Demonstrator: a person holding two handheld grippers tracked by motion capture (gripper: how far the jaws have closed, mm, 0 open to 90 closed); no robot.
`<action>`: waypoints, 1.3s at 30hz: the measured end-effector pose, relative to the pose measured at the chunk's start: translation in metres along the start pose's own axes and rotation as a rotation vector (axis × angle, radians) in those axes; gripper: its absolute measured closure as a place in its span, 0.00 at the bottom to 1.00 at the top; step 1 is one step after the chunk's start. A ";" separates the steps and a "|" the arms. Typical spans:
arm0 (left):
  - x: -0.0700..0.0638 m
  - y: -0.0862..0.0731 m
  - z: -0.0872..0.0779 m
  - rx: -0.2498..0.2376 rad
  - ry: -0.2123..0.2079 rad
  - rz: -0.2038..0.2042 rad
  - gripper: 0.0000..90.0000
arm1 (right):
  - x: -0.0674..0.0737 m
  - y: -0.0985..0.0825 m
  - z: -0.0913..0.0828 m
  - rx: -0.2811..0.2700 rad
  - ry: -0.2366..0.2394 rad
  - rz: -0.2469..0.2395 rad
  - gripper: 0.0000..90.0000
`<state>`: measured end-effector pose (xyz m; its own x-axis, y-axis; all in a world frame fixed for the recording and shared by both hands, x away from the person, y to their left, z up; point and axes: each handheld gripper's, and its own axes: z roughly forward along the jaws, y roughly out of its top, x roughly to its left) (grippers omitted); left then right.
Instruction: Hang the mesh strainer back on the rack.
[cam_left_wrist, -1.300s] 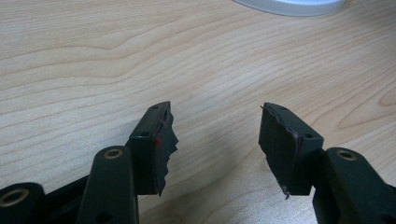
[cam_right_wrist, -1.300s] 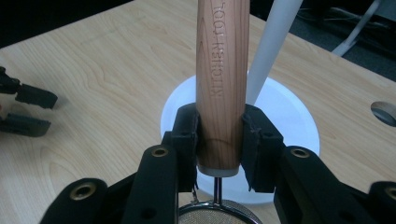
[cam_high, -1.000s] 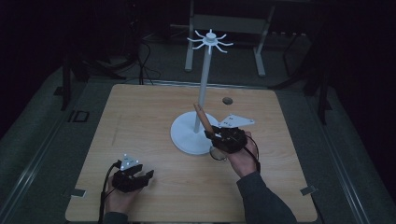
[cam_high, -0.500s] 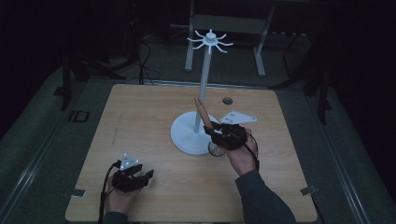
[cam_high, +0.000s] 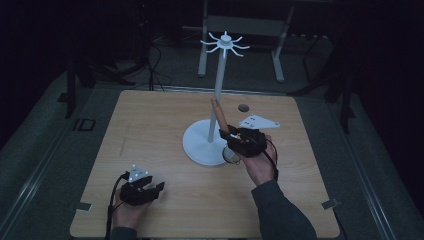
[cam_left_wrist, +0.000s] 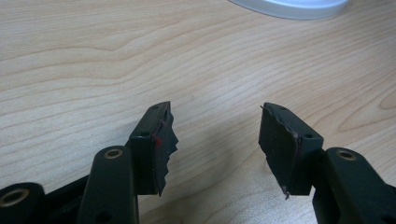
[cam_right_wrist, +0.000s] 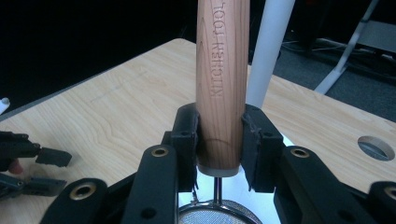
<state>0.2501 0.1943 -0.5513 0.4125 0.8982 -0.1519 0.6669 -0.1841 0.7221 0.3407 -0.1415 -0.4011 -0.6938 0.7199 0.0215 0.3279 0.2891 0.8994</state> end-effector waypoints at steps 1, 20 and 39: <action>0.000 0.000 0.000 0.000 0.000 -0.001 0.50 | 0.000 0.001 0.000 -0.003 0.000 0.004 0.77; 0.000 0.000 0.000 0.004 0.001 -0.003 0.50 | -0.007 0.008 -0.008 -0.064 -0.009 0.060 0.77; 0.000 0.000 0.000 0.006 0.002 -0.003 0.50 | -0.011 0.013 -0.018 -0.126 -0.025 0.098 0.77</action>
<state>0.2506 0.1943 -0.5516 0.4090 0.8997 -0.1526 0.6716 -0.1835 0.7178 0.3407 -0.1568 -0.3812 -0.6456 0.7568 0.1025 0.3092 0.1363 0.9412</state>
